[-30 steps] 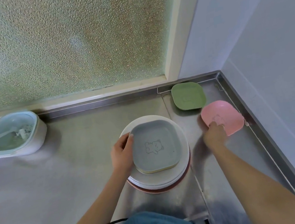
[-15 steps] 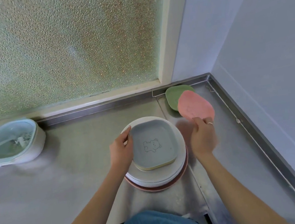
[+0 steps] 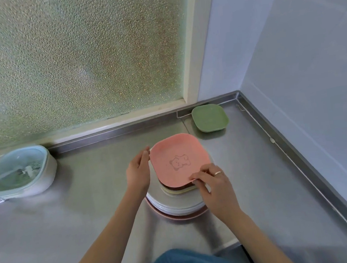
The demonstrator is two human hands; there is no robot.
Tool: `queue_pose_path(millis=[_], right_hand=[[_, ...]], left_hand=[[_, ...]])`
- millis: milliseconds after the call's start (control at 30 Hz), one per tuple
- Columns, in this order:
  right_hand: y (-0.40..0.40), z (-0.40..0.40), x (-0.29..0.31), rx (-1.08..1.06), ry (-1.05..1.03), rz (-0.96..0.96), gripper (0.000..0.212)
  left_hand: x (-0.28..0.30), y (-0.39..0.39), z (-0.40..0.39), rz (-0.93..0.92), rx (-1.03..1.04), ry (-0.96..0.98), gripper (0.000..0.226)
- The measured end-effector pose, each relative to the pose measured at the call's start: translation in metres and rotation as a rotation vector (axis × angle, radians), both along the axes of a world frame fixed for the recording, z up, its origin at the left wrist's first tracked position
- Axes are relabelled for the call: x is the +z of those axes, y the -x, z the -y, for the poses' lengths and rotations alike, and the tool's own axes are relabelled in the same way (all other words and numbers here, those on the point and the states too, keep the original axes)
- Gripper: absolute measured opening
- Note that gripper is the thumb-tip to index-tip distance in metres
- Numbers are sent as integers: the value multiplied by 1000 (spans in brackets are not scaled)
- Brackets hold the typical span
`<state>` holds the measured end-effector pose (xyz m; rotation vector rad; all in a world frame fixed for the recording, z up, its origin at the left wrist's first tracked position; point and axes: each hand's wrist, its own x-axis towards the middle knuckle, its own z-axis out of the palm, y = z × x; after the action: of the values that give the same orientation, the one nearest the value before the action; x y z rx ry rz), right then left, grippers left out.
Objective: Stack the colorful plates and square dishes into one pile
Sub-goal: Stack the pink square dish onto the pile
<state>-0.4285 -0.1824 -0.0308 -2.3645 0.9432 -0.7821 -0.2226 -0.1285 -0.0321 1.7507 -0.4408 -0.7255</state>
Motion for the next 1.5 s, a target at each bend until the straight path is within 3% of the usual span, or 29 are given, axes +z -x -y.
queue_pose_path(millis=[200, 500, 667, 767, 867, 967, 1100, 1200, 1333, 1400, 1500], right_hand=[[0, -11, 8, -74, -12, -108, 22], [-6, 0, 16, -92, -92, 25, 25], [-19, 18, 26, -342, 129, 91, 31], [-33, 38, 25, -336, -35, -75, 42], [-42, 46, 11, -190, -193, -327, 55], [-42, 45, -2, -146, -305, -409, 58], [-43, 51, -5, -132, -363, -367, 56], [-44, 66, -7, -157, -385, -225, 51], [-51, 104, -12, -298, -580, 24, 50], [-56, 128, -18, -342, -571, -29, 44], [-62, 158, -27, -332, -519, -313, 50]], left_hand=[[6, 13, -6, 90, -94, 24, 29], [11, 12, -8, 233, -100, -58, 39], [14, 5, -1, 228, -100, -71, 50], [17, 3, 7, 255, -129, -73, 53], [10, 9, 10, 415, -334, -209, 51], [-2, 14, 6, 509, -429, -250, 55], [-6, 10, 5, 448, -396, -184, 50], [-10, 5, 3, 403, -272, -135, 41], [-16, -4, -3, 309, -186, -123, 39], [-19, -7, -3, 283, -166, -122, 37], [-22, -10, -3, 241, -103, -121, 43]])
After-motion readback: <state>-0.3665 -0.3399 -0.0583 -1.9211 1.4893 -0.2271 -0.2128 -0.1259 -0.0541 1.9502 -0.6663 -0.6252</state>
